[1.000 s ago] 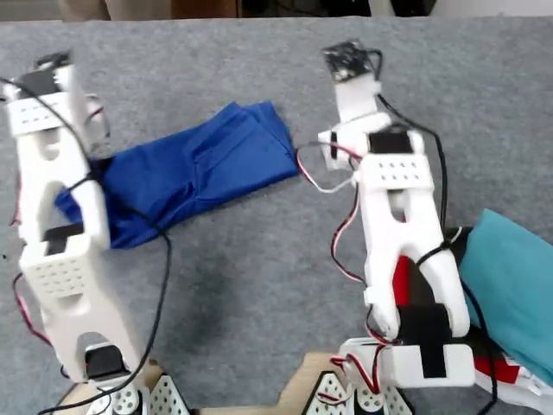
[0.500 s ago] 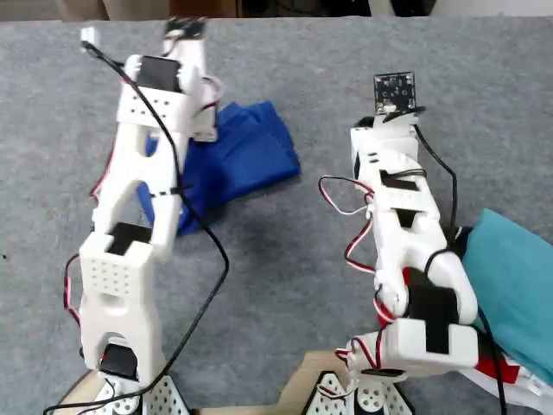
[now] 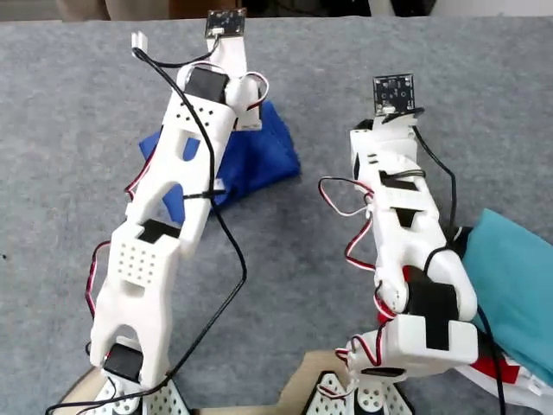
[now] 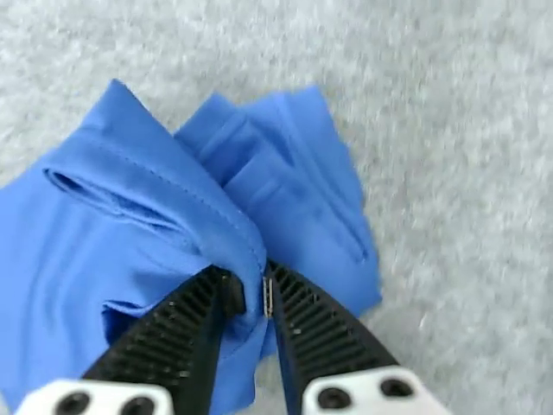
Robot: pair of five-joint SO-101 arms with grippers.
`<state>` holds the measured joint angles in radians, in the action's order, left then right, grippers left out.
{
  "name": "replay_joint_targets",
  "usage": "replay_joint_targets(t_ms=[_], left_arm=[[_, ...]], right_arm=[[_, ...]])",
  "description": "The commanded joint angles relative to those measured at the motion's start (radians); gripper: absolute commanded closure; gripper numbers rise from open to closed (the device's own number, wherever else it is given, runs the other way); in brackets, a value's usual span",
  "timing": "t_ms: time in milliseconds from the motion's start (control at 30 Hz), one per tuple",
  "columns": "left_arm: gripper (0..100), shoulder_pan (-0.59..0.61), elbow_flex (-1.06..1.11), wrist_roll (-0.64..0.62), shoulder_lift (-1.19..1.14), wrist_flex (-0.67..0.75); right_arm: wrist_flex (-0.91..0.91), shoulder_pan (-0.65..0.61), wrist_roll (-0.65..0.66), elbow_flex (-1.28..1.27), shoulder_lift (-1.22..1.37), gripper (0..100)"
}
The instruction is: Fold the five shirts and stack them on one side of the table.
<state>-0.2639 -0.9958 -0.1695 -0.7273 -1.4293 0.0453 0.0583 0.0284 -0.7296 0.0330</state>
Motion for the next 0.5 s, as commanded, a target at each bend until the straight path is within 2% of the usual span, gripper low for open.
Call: replay_joint_targets(t_ms=[0, 467], left_arm=[[98, -0.018, -0.048, -0.017, 0.001, 0.074], [98, -0.109, -0.048, -0.017, -0.062, 0.144]], right_arm=[[0.023, 0.013, -0.006, 0.053, 0.002, 99.3], [0.023, 0.012, -0.006, 0.053, 0.005, 99.3]])
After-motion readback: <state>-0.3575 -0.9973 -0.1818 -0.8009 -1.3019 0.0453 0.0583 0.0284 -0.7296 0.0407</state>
